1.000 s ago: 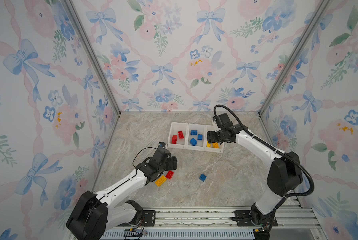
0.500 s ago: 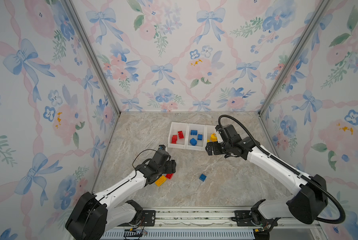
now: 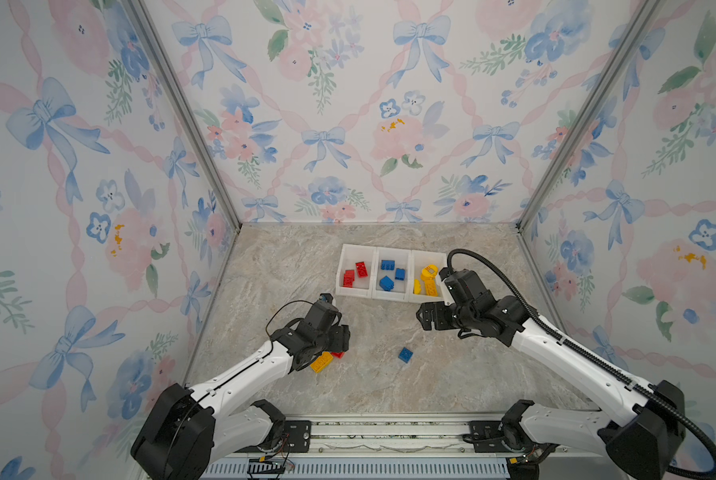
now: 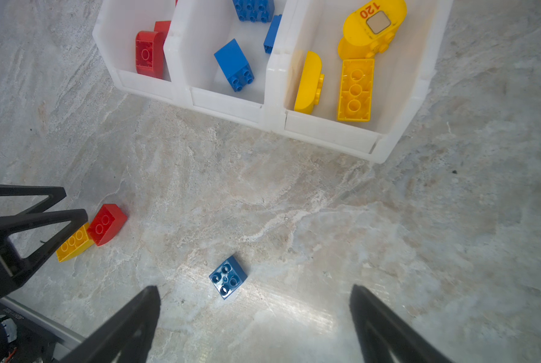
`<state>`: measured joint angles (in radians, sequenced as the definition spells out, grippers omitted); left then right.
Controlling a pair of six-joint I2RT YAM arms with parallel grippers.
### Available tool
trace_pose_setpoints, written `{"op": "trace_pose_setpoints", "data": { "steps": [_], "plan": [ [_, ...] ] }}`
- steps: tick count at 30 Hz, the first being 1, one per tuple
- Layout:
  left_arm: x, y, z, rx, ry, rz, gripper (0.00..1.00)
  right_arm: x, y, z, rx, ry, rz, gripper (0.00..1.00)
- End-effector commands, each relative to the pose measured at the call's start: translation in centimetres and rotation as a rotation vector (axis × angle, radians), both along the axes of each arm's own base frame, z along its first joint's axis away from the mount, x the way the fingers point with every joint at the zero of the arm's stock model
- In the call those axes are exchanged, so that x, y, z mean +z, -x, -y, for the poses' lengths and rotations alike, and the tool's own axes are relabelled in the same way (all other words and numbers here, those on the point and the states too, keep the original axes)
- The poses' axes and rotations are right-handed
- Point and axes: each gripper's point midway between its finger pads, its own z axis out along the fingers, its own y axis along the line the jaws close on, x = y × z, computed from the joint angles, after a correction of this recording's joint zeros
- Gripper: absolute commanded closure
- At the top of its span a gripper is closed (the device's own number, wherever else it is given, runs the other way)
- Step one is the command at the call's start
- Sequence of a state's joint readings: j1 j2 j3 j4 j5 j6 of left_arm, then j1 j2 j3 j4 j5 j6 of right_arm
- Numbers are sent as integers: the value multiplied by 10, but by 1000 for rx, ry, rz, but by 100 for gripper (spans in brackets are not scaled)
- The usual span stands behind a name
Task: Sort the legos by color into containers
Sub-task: 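Grasp the red brick on the table with the left gripper while the right gripper withdraws, then lift the red brick and carry it over the red compartment with the left gripper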
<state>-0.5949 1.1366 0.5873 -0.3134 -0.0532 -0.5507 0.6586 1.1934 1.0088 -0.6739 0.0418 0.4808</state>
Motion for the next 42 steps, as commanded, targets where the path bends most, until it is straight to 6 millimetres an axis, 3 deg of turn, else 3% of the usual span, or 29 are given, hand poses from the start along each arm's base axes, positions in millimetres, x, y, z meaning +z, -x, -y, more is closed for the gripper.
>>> {"op": "trace_pose_setpoints", "data": {
  "steps": [1,25,33,42],
  "plan": [
    [-8,7,1,-37,-23,-50,26,-6,10,8,-19,25,-20,3],
    [-45,24,15,-143,-149,-195,41,-16,11,11,-48,19,-23,3],
    [-49,23,15,-142,-169,-198,50,-17,9,10,-48,20,-22,3],
    [-49,21,16,-138,-177,-197,67,-17,7,9,-48,24,-21,3]
  ]
}}
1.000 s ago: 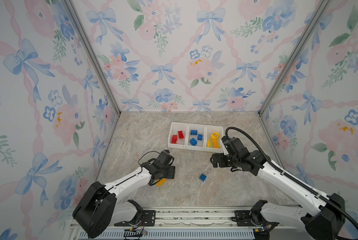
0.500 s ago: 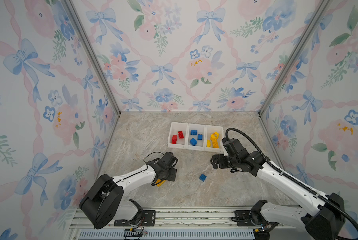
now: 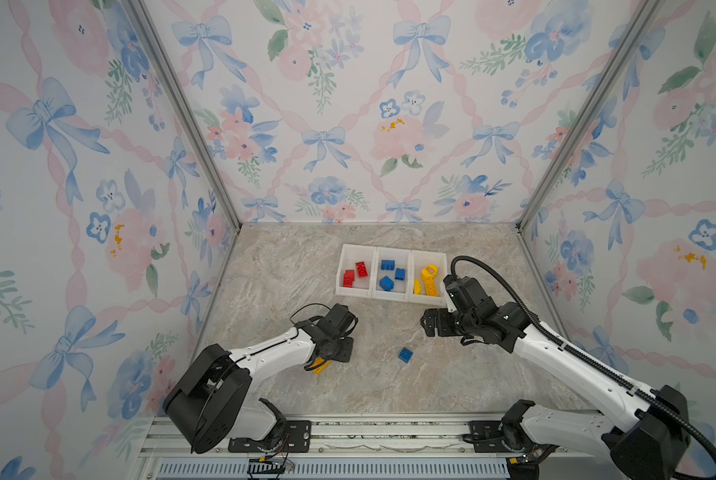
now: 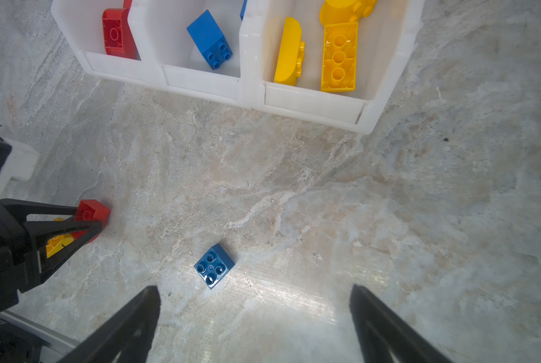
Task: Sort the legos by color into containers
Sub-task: 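Lift the red brick and carry it over the red compartment with the left gripper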
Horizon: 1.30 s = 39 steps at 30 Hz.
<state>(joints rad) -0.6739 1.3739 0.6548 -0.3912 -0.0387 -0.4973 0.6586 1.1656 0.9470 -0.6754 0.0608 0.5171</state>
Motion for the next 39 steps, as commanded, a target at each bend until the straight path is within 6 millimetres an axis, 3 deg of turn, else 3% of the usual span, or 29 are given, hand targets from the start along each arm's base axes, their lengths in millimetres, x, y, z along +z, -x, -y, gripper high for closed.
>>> {"op": "trace_pose_setpoints", "data": {
  "steps": [1,8,9,19,23,31,39],
  "plan": [
    [1,-2,1,-7,-17,-2,69,-1,-2,-2,-6,9,8,3],
    [9,-5,0,11,-7,29,74,0,-1,-1,-8,8,10,3],
    [22,-14,6,17,17,63,75,0,-1,-1,-10,8,9,3],
    [70,-47,20,61,107,174,77,0,0,0,-17,3,13,3],
    [90,-70,25,76,129,216,78,1,0,1,-21,2,16,3],
    [109,-120,45,66,151,272,78,4,-2,1,-23,-3,27,3],
    [109,-165,58,72,138,299,79,11,-3,5,-25,-5,40,3]
  ]
}}
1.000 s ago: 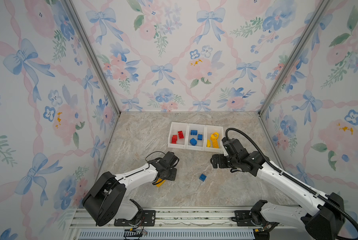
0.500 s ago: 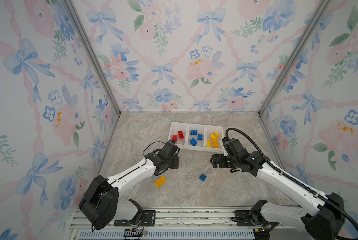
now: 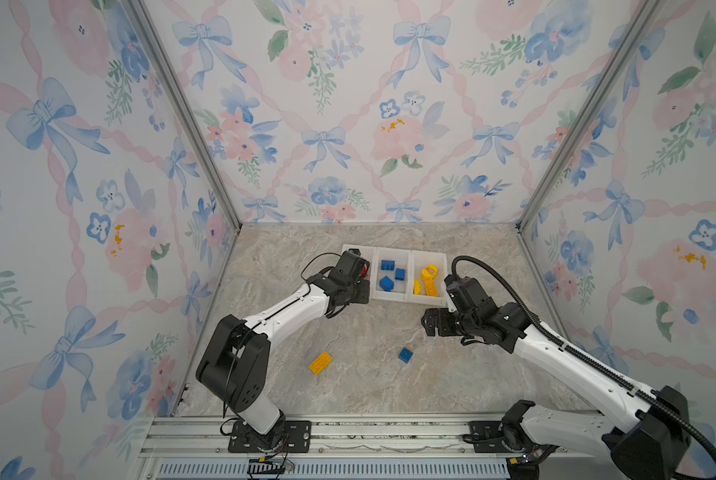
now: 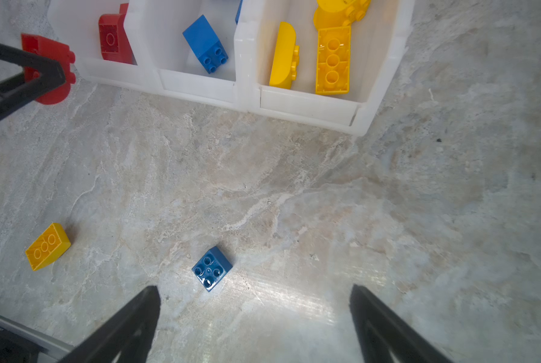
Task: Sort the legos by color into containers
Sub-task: 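Lift the red brick and carry it over the red compartment with the left gripper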
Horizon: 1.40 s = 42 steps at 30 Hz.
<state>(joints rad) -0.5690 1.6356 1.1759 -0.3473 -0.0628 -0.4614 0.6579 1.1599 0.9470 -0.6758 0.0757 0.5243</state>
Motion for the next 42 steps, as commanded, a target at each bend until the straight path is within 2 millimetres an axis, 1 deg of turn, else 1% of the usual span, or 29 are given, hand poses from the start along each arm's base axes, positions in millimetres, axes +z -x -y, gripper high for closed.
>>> {"op": "trace_pose_setpoints", "data": {
  "steps": [1,12,18,24,25,29,33,36,42],
  "plan": [
    [3,-19,3,-7,-11,31,79,10,-1,3,-12,-8,32,3],
    [-17,-59,8,16,-37,26,79,16,-1,12,-27,-13,39,3],
    [-30,-72,6,28,-62,17,80,18,-1,16,-30,-13,37,3],
    [-42,-79,6,31,-77,2,79,17,-2,17,-32,-15,29,3],
    [-44,-79,6,31,-80,-1,78,16,-2,18,-33,-15,28,3],
    [-45,-81,4,37,-84,1,66,16,-3,16,-34,-17,28,3],
    [-41,-81,3,41,-82,8,52,14,-4,15,-35,-21,24,3],
    [-39,-81,3,41,-80,12,48,14,-6,14,-33,-22,24,3],
    [-30,-81,3,43,-70,27,46,15,-8,11,-30,-24,24,3]
  ]
}}
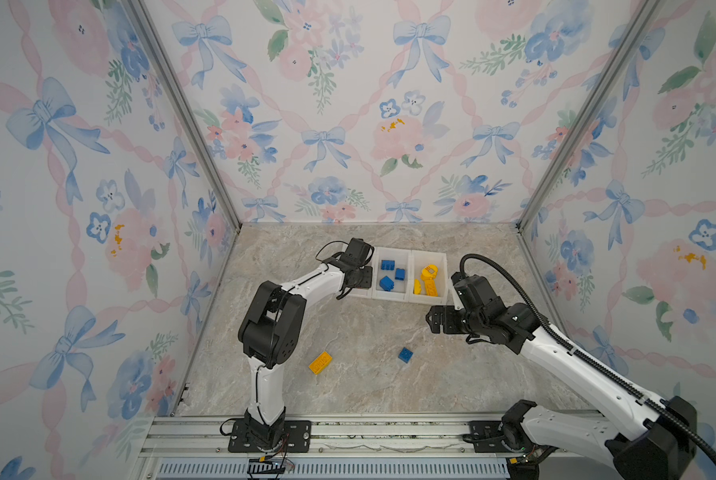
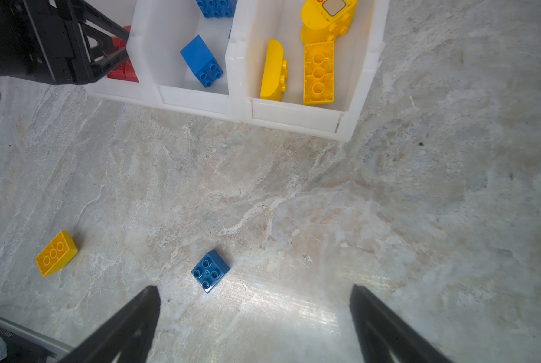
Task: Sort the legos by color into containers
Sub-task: 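Lift the red brick and carry it over the red compartment with the left gripper, then release the red brick into the red compartment with the left gripper, then grasp the small blue brick with the right gripper while the left gripper withdraws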
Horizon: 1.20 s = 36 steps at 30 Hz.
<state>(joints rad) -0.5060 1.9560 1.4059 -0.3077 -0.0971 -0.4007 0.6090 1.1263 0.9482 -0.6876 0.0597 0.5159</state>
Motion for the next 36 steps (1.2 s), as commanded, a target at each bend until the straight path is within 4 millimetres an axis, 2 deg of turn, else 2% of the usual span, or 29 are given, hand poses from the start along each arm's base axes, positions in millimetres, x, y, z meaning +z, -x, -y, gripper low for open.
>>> {"op": "trace_pose_setpoints", "data": {
  "steps": [1,10,21,36],
  "plan": [
    [21,-7,0,6,15,47,45,7,-4,-1,2,-4,9,3],
    [40,2,-5,14,50,78,43,2,-2,-6,20,8,-4,3],
    [51,38,-19,27,119,100,40,-18,12,-16,84,67,-47,3],
    [48,95,-47,48,181,112,30,-61,38,-60,329,217,-142,3]
  ]
}}
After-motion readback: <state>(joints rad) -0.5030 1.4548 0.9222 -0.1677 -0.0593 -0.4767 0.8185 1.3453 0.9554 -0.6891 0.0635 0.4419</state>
